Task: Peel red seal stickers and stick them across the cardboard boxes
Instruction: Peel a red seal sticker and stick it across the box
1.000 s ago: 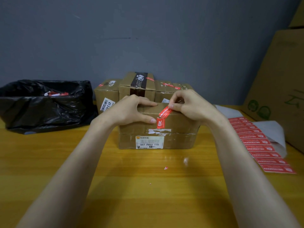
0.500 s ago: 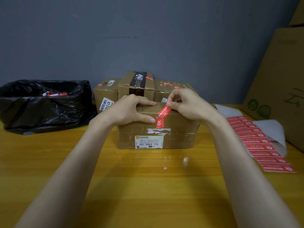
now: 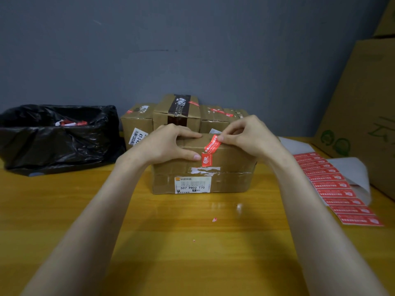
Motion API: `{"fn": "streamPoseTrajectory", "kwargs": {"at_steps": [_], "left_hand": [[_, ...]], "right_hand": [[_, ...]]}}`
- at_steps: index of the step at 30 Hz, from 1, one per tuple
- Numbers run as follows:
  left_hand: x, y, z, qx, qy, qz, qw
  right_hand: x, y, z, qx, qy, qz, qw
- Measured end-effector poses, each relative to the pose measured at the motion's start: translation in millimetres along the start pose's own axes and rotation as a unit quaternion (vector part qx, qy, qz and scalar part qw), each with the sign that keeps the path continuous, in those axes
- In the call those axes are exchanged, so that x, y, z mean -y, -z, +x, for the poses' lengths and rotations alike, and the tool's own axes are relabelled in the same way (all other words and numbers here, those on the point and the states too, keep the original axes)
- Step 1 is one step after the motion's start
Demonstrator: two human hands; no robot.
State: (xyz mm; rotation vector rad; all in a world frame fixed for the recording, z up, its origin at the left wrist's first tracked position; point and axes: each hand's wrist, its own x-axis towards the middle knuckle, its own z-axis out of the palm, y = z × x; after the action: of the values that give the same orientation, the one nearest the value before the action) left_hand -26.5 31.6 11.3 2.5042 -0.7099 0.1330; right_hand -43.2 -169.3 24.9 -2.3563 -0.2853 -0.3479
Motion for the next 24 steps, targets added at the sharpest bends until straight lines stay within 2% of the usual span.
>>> {"fn": "streamPoseTrajectory", "kwargs": {"at_steps": [14,24], "left_hand": [[2.0,-0.3,1.1,0.006,0.004,0.004,1.0],[0.3,-1.0,-0.1,-0.003,0.003,-0.004,1.0]], "right_hand": [[4.4,-4.5,3.3,0.034,-0.002,-0.024,0.999],[5.5,1.4,-0.4,0.042,-0.01,0.088,0.995]]}}
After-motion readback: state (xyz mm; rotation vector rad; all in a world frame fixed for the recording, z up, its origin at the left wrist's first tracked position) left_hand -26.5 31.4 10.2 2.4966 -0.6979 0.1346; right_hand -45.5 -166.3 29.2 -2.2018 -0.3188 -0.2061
